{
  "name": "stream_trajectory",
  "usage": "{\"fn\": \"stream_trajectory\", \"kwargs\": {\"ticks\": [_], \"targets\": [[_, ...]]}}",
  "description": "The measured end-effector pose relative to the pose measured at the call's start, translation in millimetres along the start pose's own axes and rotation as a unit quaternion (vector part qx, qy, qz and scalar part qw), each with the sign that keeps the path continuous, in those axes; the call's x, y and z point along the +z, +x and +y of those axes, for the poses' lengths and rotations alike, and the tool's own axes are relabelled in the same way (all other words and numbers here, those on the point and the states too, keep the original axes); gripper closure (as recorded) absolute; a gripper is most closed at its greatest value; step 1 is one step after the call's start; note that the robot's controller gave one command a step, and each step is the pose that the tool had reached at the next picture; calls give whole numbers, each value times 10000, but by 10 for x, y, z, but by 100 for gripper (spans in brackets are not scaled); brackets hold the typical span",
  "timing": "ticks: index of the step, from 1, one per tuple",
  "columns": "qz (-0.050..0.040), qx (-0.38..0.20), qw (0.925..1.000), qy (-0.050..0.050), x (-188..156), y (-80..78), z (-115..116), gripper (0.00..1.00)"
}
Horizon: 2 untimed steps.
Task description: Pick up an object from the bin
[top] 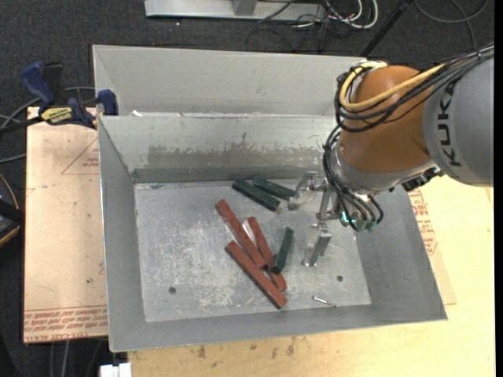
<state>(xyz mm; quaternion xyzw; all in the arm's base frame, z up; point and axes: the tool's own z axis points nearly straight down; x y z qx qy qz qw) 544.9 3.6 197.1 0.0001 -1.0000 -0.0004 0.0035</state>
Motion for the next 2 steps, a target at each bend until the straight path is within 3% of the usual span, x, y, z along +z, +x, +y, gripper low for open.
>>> {"fn": "stream_trajectory", "kwargs": {"ticks": [1, 2], "targets": [[-37, 0, 10000, 0, -38, -16, 0, 0], [-64, -487, 9988, 1, 267, -116, -81, 0]]}}
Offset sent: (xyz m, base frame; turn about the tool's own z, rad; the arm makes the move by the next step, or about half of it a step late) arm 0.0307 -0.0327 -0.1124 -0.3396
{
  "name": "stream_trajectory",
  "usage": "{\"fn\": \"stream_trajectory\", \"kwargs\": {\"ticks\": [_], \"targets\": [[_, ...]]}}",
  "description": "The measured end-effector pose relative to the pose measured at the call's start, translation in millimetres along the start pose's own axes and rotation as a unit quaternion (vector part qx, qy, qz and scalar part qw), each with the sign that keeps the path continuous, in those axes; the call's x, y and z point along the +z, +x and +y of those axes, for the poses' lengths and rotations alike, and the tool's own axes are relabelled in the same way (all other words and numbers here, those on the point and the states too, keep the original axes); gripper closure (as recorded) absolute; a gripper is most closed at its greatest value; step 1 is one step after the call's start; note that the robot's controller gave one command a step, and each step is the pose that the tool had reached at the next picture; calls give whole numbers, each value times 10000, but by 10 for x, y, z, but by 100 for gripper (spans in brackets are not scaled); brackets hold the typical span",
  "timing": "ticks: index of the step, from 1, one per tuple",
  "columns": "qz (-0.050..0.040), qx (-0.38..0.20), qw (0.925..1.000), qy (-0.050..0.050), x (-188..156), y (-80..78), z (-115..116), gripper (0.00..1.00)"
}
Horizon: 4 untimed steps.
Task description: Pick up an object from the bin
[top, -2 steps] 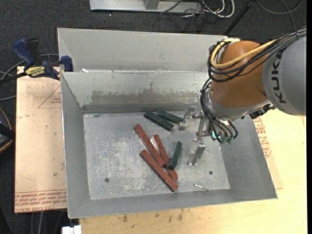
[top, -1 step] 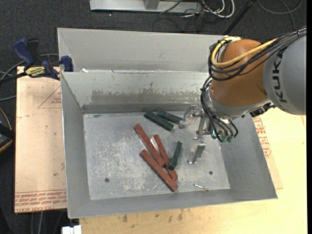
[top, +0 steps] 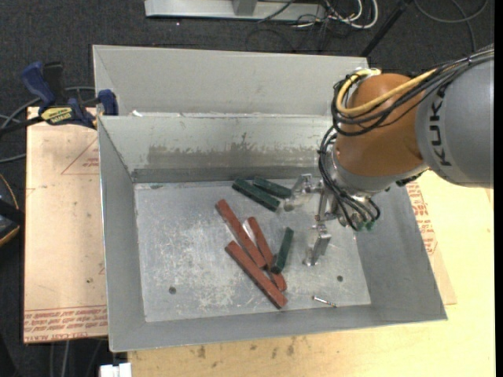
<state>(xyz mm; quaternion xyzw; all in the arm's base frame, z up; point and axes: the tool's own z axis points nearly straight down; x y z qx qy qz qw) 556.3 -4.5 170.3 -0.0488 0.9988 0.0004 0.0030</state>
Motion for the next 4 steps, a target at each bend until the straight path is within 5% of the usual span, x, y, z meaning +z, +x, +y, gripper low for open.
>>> {"fn": "stream_trajectory", "kwargs": {"ticks": [1, 2, 3, 4], "targets": [[-10, -296, 9996, 8, 201, -55, -32, 0], [-23, -414, 9991, 6, -616, -398, -253, 100], [12, -417, 9991, -2, -585, -381, -247, 100], [29, 163, 9999, -5, 154, -603, -47, 0]]}}
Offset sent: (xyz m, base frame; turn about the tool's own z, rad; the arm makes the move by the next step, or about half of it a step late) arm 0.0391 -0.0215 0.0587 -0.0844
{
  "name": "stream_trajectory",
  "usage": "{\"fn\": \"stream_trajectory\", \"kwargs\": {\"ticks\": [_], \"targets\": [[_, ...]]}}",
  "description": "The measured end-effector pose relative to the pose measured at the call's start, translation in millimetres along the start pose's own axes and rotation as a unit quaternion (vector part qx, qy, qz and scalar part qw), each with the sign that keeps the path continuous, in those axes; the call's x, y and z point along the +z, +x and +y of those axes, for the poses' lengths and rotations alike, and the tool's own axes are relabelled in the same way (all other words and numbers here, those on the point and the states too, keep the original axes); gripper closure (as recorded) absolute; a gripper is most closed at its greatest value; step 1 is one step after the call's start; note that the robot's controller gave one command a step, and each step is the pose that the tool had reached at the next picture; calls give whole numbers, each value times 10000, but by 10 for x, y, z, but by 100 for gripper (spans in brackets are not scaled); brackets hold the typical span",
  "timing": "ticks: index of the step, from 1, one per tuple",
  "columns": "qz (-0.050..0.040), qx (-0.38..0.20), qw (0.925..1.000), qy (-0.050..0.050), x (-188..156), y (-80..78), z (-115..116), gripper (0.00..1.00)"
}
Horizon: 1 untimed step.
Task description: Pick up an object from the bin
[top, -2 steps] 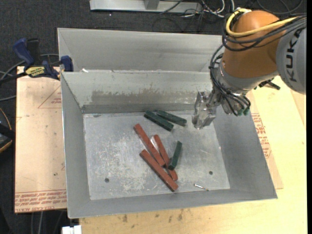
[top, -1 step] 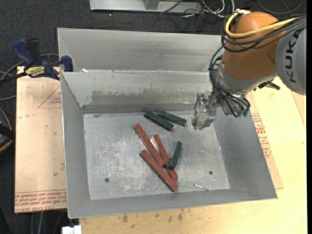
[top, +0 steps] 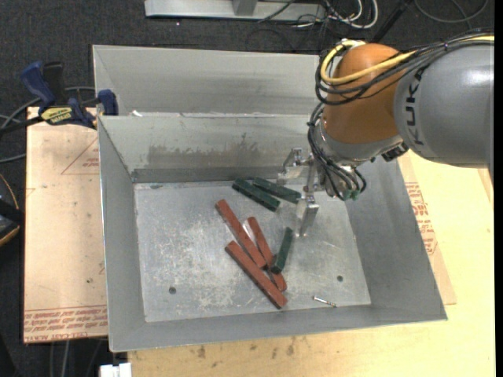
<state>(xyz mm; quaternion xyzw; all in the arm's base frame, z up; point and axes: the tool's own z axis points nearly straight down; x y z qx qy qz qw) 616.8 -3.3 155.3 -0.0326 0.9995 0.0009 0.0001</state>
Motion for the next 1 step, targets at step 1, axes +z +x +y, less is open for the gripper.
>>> {"fn": "stream_trajectory", "kwargs": {"ticks": [1], "targets": [[-9, 1, 10000, 3, -8, -5, -3, 0]]}}
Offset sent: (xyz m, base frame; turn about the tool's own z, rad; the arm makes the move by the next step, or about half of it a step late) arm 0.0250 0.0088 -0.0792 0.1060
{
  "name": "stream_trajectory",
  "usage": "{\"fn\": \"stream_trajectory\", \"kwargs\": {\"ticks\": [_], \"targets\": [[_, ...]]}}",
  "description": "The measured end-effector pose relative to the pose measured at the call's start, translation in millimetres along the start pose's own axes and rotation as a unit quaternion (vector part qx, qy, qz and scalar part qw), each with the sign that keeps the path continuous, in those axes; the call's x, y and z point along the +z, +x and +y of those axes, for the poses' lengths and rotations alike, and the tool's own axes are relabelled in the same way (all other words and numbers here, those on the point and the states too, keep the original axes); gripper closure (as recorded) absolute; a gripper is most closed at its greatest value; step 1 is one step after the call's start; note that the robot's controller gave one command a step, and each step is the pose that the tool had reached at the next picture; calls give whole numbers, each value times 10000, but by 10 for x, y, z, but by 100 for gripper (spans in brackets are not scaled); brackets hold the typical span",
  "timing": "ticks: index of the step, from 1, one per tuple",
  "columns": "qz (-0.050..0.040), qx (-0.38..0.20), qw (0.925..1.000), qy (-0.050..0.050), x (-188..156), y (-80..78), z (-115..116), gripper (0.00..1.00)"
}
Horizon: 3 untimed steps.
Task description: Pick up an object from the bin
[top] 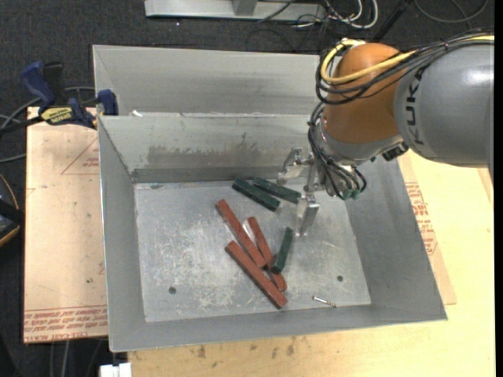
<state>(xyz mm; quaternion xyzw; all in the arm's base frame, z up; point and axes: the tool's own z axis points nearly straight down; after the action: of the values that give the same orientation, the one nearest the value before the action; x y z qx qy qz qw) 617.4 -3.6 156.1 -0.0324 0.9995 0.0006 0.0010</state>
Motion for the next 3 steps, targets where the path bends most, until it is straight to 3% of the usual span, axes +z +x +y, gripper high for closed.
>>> {"fn": "stream_trajectory", "kwargs": {"ticks": [1, 2, 3], "targets": [[-41, 299, 9995, 2, 407, -166, 38, 0], [-226, 1057, 9941, 5, 680, -503, 433, 100], [-222, 1055, 9942, 5, 679, -502, 434, 100]]}}
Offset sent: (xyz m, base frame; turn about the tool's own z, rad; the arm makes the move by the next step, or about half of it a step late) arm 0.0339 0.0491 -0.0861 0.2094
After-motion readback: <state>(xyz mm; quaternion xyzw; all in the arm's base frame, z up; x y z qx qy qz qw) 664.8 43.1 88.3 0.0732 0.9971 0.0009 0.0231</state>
